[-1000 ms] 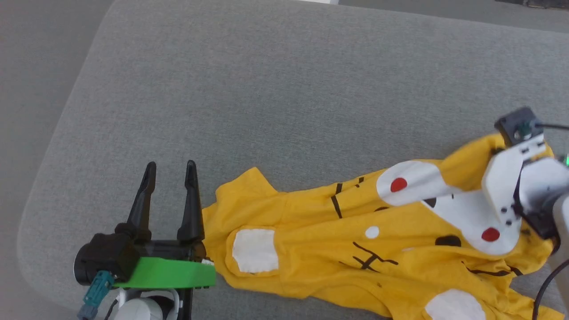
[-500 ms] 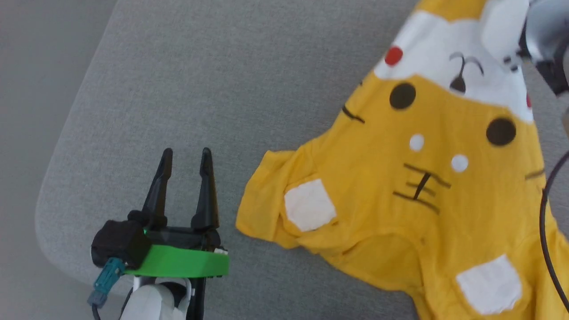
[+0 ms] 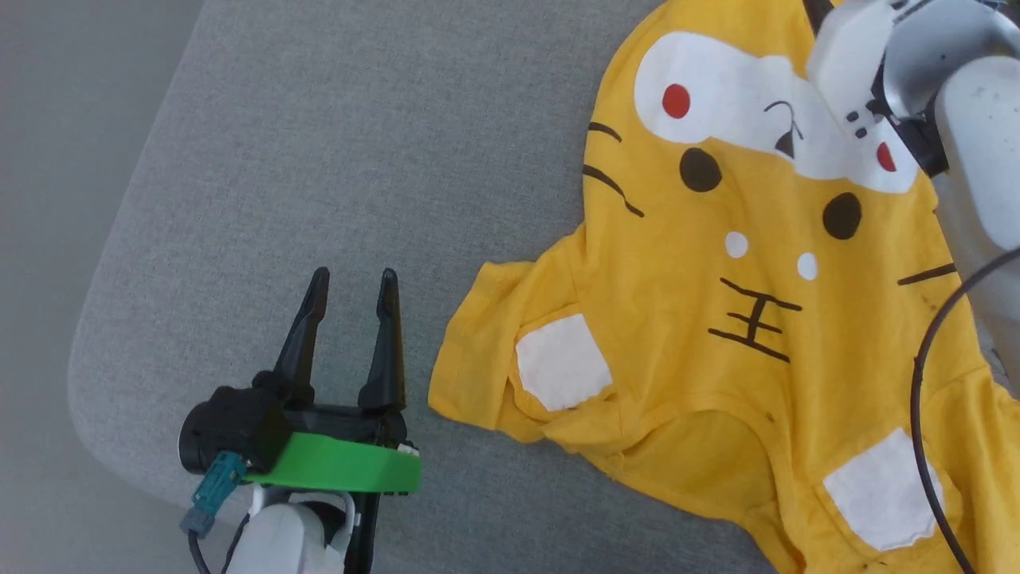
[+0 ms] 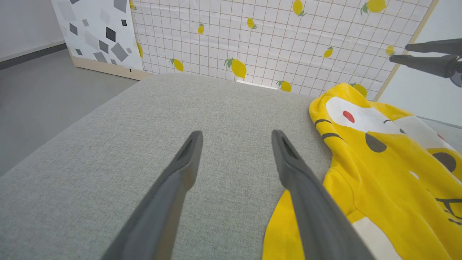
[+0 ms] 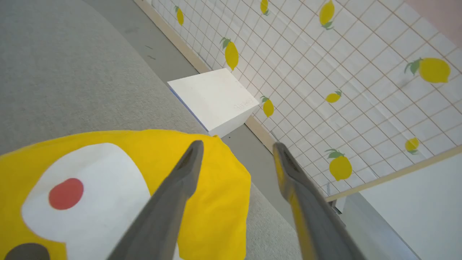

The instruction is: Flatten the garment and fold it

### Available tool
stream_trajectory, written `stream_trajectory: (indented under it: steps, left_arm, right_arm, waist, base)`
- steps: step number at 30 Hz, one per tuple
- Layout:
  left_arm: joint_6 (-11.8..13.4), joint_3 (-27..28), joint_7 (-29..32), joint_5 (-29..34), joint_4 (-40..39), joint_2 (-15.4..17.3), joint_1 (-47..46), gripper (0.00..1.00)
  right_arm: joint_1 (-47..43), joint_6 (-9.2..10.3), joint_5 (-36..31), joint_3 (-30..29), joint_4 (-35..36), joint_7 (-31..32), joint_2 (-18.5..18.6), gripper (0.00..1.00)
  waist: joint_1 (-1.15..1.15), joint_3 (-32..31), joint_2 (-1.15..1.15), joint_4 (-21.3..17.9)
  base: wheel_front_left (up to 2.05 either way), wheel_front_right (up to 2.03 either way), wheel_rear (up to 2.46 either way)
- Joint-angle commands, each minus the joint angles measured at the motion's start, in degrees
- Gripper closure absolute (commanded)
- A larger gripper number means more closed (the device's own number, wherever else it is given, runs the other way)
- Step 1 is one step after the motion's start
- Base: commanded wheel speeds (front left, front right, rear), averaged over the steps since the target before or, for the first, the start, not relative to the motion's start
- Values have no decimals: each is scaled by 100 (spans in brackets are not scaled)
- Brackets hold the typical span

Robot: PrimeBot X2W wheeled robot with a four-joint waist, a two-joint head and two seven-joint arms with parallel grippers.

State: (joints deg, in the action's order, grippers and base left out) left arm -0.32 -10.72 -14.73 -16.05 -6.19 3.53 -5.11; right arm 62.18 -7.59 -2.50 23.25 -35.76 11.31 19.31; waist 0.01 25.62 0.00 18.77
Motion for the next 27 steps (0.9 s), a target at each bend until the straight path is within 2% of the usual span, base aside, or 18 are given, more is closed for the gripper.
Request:
stream_trajectory:
  steps: [1,5,9,10,11,13,15,19,23,27]
  left_arm:
    - [-24,33,-27,51,4,-35,-46,0]
    - [-12,112,-27,156,3,-33,119,0]
    - [29,214,-27,225,-26,31,361,0]
    - [43,237,-27,232,-43,47,429,0]
    - [70,272,-27,237,-90,73,536,0]
    - [95,301,-27,239,-149,99,621,0]
    - [103,310,-27,240,-198,125,673,0]
    - [128,322,-27,243,-283,156,702,0]
    - [130,314,-27,238,-320,179,689,0]
    - [134,316,-27,229,-329,189,653,0]
  right_arm:
    - [-195,10,90,-168,36,-172,-18,0]
    - [-842,10,291,-830,478,-479,-14,0]
    - [-2085,10,521,-1716,1395,-460,-100,0]
    - [-2527,10,579,-1998,1750,-390,-176,0]
    - [-3393,10,624,-2434,2459,-154,-342,0]
    - [-4245,10,624,-2832,3212,112,-579,0]
    - [-5060,10,561,-3225,3970,344,-902,0]
    - [-6365,10,377,-3701,5058,609,-1371,0]
    - [-7180,10,391,-3936,5619,704,-1600,0]
    - [-7696,10,692,-4121,5659,813,-1638,0]
  waist:
    - [-1,-321,0,-266]
    - [-1,-693,0,-474]
    - [-1,-1033,0,-690]
    - [-1,-1104,0,-743]
    - [-1,-1184,0,-825]
    - [-1,-1214,0,-909]
    - [-1,-1212,0,-973]
    - [-1,-1150,0,-1089]
    - [-1,-1066,0,-1178]
    - [-1,-1001,0,-1205]
  base:
    - [0,0,0]
    - [0,0,0]
    - [0,0,0]
    - [0,0,0]
    - [0,0,0]
    - [0,0,0]
    - [0,0,0]
    - [0,0,0]
    - [0,0,0]
    - [0,0,0]
